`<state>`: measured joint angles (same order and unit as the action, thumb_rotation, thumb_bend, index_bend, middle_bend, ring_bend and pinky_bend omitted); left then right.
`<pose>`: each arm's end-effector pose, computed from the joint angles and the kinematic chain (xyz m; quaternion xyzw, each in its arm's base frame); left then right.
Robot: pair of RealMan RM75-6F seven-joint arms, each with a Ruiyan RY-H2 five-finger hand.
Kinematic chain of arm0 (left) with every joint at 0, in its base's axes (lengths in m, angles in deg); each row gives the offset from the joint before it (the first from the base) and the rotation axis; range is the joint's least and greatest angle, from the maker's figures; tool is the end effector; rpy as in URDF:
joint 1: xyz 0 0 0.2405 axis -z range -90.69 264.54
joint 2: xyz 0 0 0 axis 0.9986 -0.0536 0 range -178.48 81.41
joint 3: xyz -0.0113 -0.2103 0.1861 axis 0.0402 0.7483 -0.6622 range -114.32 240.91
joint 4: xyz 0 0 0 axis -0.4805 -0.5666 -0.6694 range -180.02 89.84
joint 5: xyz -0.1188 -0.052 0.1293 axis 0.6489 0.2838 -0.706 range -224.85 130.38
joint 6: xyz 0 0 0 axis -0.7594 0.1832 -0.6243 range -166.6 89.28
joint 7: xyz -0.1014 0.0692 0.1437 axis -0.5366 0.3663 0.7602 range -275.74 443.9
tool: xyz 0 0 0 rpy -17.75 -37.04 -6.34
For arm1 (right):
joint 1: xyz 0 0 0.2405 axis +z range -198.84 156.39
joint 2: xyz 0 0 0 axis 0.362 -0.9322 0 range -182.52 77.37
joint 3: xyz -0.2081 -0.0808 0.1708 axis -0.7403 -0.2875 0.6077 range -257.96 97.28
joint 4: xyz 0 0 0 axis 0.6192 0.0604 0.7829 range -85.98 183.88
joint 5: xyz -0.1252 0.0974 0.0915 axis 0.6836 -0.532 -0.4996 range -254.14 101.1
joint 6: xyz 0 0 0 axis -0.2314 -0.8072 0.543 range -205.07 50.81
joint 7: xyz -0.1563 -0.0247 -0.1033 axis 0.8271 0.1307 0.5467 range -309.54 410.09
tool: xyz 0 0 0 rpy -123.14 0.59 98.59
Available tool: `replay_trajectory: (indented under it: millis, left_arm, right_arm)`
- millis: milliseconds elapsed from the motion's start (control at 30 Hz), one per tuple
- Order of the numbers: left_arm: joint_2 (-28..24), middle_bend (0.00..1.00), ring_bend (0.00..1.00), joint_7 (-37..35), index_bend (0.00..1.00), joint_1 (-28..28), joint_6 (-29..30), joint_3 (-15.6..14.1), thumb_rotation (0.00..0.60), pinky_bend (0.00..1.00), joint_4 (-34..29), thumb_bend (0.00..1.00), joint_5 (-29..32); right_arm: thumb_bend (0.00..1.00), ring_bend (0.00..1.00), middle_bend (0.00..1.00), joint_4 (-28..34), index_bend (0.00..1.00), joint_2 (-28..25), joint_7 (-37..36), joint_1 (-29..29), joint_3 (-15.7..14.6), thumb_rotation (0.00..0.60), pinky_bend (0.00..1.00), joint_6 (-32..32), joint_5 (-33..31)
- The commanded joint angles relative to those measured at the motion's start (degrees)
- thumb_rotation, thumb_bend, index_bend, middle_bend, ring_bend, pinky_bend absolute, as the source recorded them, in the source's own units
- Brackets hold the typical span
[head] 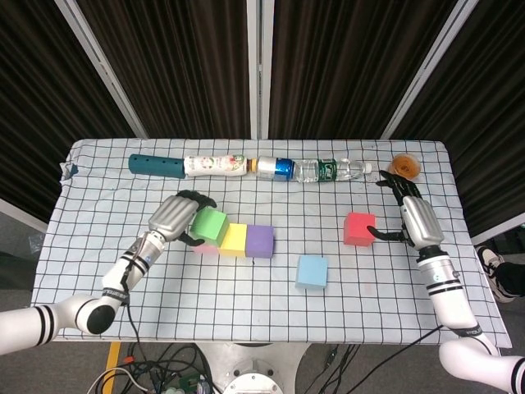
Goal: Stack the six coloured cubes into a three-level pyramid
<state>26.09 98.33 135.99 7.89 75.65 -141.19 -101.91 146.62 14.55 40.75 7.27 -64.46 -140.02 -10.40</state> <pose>-0.1222 0.4122 0.0490 -0.7457 -0.4246 -0.3642 0.3620 -0.2228 -0.3752 0.1562 0.5528 -0.5056 0.4988 0.4359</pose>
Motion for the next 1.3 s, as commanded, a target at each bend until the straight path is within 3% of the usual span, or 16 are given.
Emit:
replay_trajectory:
  millis: [33, 567, 967, 1200, 1300]
  left_arm:
    - [-0.46, 0.11, 0.05, -0.5, 0.17, 0.19, -0.21, -0.24, 0.6, 0.17, -0.45, 0.1, -0.82]
    - [-4.23, 0.1, 0.03, -15.4, 0.2, 1.62, -6.67, -2.42, 0.6, 0.1, 5.63, 0.1, -20.62]
    - [-1.94, 0.2, 0.06, -21.46, 0.28, 3.5, -7.59, -2.85, 0.6, 0.1, 10.92, 0.1, -23.73]
    - [0.04, 0.37, 0.2, -21.82, 0.39, 3.48, -6.0, -3.16, 0.6, 0.09, 13.21, 0.1, -23.96]
    - [-0.03, 0.4, 0.23, -20.11, 0.44, 3.32, -5.2, -2.68, 0.6, 0.07, 12.52, 0.1, -22.3]
  right_arm:
    - [0.11, 0.01, 0.19, 0.01, 0.03, -0.11, -0.17, -0.08, 0.08, 0.6, 0.01, -0.04, 0.01]
    - [0.11, 0.01, 0.19, 1.9, 0.03, -1.4, 0.53, -0.93, 0.54, 0.6, 0.01, -1.26, -0.15]
    - [0.11, 0.01, 0.2, 2.11, 0.03, -0.89, 1.58, -0.98, 0.62, 0.6, 0.0, -1.6, -0.78]
    - [0.11, 0.01, 0.2, 1.96, 0.03, -0.77, 1.67, -1.0, 0.79, 0.6, 0.0, -1.52, -1.25]
    - [0.11, 0.01, 0.2, 1.88, 0.03, -0.72, 1.73, -1.05, 0.86, 0.6, 0.0, -1.67, -1.28]
